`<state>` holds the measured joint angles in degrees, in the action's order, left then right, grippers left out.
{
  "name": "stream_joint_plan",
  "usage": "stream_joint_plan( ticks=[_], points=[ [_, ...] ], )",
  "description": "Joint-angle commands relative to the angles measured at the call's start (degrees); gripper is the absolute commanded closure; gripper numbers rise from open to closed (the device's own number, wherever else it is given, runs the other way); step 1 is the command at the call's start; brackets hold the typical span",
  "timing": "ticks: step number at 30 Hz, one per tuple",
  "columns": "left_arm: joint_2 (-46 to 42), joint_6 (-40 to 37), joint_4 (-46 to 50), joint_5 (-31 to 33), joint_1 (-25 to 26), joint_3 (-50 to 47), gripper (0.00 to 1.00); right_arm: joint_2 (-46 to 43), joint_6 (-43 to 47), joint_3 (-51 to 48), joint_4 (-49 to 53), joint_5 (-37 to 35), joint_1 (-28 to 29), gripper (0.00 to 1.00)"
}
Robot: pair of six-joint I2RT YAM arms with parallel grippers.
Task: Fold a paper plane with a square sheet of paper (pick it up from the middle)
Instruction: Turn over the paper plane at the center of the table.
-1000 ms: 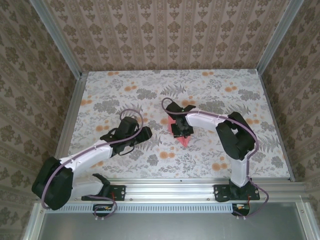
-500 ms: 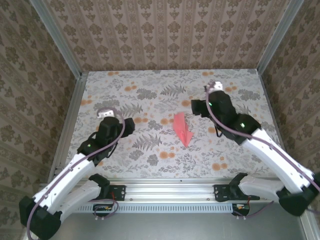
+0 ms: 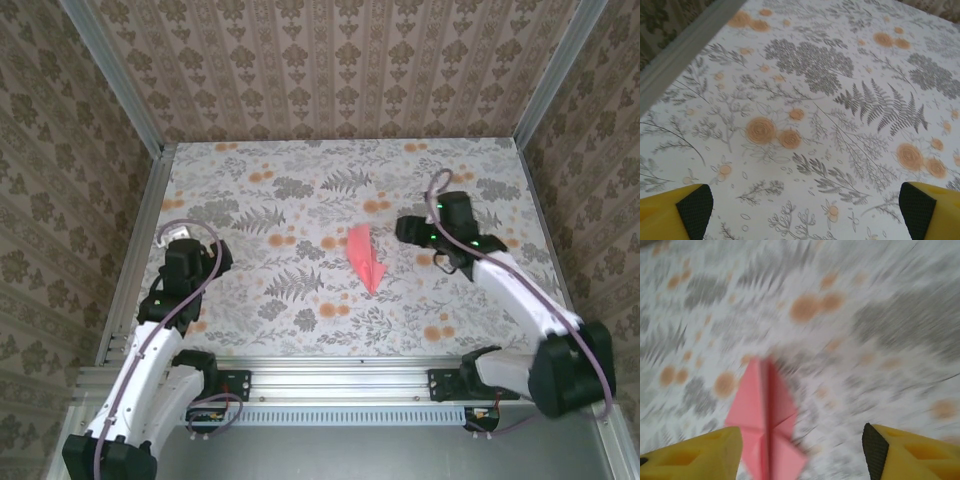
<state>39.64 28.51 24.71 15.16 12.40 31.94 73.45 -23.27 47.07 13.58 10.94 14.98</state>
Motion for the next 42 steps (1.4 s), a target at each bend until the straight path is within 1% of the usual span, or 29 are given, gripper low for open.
stream_joint_plan(
  ticks=[1,5,7,9,10,12,13,15,16,18,19,21,23,26,31,35,40,42],
  points=[
    [-0.56,1.7,0.14,-6.04,-0.36,-0.56,0.01,8.33,-6.28,3.36,1.1,11.83,5.01,0.3],
    [-0.39,1.38,0.2,-9.15,-0.36,-0.13,0.01,17.97,-5.09,8.43,6.26,9.08,7.63,0.3],
    [-0.53,1.16,0.6,-9.79,-0.41,0.21,0.01,20.37,-4.15,9.65,7.39,7.31,8.69,0.3],
    [-0.53,1.07,0.89,-10.22,-0.45,0.36,0.01,22.39,-3.41,10.62,8.12,7.05,9.39,0.34],
    [-0.53,1.04,0.96,-10.31,-0.45,0.35,0.01,23.09,-3.01,11.04,8.13,7.01,9.84,0.37],
    [-0.46,1.15,0.93,-10.27,-0.45,0.24,0.01,24.74,-2.28,12.0,8.67,7.04,10.84,0.49],
    [-0.53,1.18,0.88,-10.3,-0.45,0.14,0.01,25.43,-2.01,12.69,9.33,6.72,11.45,0.53],
    [-0.54,1.22,1.06,-10.36,-0.52,-0.02,0.01,27.05,-1.85,14.01,10.65,5.3,12.46,0.55],
    [-0.53,1.27,1.12,-10.43,-0.54,-0.04,0.01,28.17,-1.65,15.01,11.82,4.26,12.97,0.59],
    [-0.54,1.29,1.52,-10.52,-0.66,-0.12,0.01,30.22,-0.76,17.68,14.99,1.78,14.14,0.72],
    [-0.68,1.28,1.72,-10.58,-0.63,-0.15,0.01,30.82,-0.45,19.09,16.73,-0.08,14.96,0.78],
    [-0.96,1.28,2.0,-10.57,-0.63,-0.3,0.01,31.17,0.01,22.28,21.45,-5.94,17.14,0.82],
    [-1.31,1.5,2.01,-10.5,-0.71,-0.56,0.01,31.39,-0.8,26.62,27.12,-16.07,19.75,0.9],
    [-1.67,1.99,1.84,-10.69,-0.85,-1.1,0.01,31.62,-2.62,30.84,31.46,-25.68,22.02,0.99],
    [-1.76,2.87,1.68,-11.27,-0.89,-1.62,0.01,34.11,-5.48,33.42,32.41,-28.38,22.28,1.0],
    [-1.84,3.04,2.01,-11.65,-0.97,-1.71,0.01,38.2,-7.69,34.91,32.48,-27.29,22.21,1.0],
    [-1.93,3.22,2.01,-12.17,-0.97,-1.69,0.01,40.6,-9.85,35.89,32.46,-26.3,22.2,0.94],
    [-1.93,3.22,2.02,-12.08,-0.98,-1.62,0.01,39.83,-10.15,36.0,32.51,-26.31,22.19,0.88]
  ],
)
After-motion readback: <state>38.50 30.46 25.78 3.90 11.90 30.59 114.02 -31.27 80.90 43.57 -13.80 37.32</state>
